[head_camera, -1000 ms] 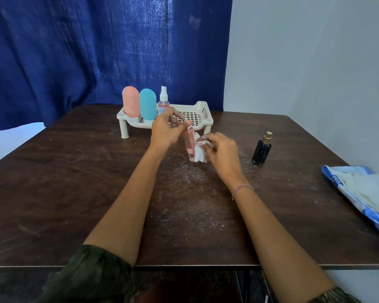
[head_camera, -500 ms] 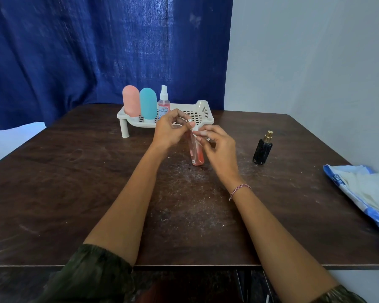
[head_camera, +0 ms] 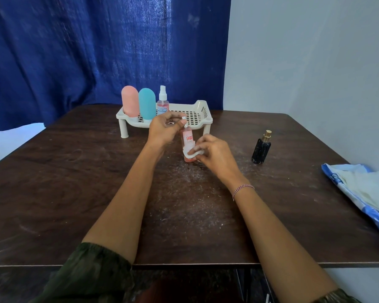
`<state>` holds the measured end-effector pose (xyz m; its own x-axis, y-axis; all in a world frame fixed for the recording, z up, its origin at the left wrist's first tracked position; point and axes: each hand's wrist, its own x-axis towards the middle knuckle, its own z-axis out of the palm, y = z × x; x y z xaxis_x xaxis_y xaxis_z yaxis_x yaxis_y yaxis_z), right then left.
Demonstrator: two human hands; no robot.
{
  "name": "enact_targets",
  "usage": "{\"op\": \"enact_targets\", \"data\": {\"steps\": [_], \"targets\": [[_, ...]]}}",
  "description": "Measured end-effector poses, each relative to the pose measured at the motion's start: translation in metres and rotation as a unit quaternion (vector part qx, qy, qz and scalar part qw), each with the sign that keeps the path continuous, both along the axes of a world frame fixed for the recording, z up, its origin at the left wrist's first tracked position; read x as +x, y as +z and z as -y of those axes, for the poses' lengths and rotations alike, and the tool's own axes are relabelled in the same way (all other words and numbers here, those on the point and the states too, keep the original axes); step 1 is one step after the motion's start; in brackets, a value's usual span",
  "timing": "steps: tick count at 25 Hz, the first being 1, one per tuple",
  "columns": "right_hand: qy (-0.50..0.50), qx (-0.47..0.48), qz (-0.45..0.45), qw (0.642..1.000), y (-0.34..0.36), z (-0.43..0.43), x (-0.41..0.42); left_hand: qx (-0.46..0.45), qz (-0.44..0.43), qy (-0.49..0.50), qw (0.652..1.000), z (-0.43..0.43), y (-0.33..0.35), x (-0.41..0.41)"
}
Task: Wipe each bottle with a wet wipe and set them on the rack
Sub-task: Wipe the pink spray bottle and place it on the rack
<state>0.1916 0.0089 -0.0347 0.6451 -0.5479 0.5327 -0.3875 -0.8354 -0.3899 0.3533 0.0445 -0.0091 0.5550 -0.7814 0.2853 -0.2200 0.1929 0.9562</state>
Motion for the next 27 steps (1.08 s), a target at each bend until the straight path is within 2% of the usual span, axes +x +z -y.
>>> {"op": "enact_targets", "data": {"steps": [3,8,12,18,27], "targets": [[-0.014,0.013,-0.011,1.0,0.002,0.002,-0.005,0.003,-0.001,-0.011,1.0,-0.001,0.002,-0.002],[-0.021,0.013,0.076,0.997,0.007,-0.003,-0.003,-0.02,0.0,-0.09,0.996,-0.005,0.007,-0.009],[-0.021,0.0,0.136,0.991,0.01,-0.009,-0.002,-0.003,0.039,-0.116,0.993,-0.006,0.009,-0.01],[-0.003,-0.017,0.099,0.995,0.012,-0.019,0.002,0.005,0.056,-0.126,0.99,-0.009,0.012,-0.006],[-0.05,0.011,0.159,0.986,0.014,-0.011,-0.002,0.011,0.009,-0.2,0.98,-0.014,0.014,-0.004]]}}
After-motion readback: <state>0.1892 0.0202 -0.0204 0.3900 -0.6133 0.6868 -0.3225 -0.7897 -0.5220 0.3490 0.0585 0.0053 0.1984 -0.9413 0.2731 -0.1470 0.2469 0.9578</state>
